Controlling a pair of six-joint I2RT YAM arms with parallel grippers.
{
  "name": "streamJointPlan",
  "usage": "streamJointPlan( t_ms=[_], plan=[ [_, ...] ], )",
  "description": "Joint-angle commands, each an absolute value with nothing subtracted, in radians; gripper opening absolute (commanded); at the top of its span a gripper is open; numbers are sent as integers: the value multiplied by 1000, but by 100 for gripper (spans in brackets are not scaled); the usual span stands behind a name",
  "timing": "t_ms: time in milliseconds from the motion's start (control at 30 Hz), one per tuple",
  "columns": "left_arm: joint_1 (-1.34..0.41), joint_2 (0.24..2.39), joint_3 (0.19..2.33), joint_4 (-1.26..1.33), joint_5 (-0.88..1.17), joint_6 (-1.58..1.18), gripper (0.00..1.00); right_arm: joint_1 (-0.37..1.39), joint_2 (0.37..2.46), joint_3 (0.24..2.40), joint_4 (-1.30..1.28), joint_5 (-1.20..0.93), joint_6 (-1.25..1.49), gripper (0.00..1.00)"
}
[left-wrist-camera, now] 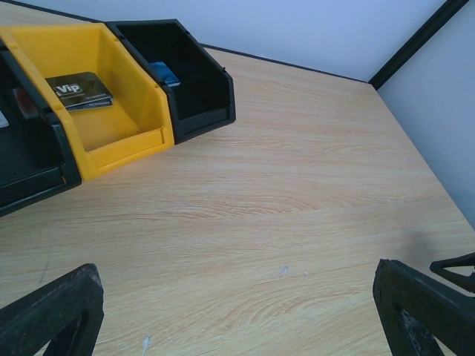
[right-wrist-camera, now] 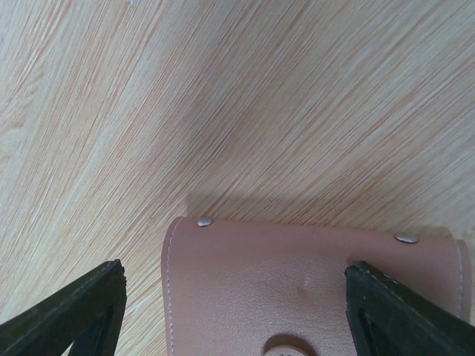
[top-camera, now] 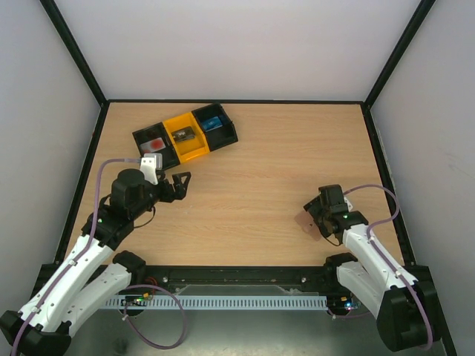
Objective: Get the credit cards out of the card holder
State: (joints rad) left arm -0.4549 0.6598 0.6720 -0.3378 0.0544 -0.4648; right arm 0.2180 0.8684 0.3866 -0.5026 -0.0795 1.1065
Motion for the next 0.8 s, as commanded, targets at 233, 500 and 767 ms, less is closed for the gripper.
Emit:
streamJointPlan(
  t_ms=[233,500,767],
  plan=[
    [-452,661,642,-338,70,-442,100,222,903,288,-366,-182,977,76],
    [-452,747,661,-378,9,-521,100,245,879,221,-89,-384,910,74],
    [-469,805,622,-323,72,-600,100,353,1019,234,64,-368,900,71]
  ],
)
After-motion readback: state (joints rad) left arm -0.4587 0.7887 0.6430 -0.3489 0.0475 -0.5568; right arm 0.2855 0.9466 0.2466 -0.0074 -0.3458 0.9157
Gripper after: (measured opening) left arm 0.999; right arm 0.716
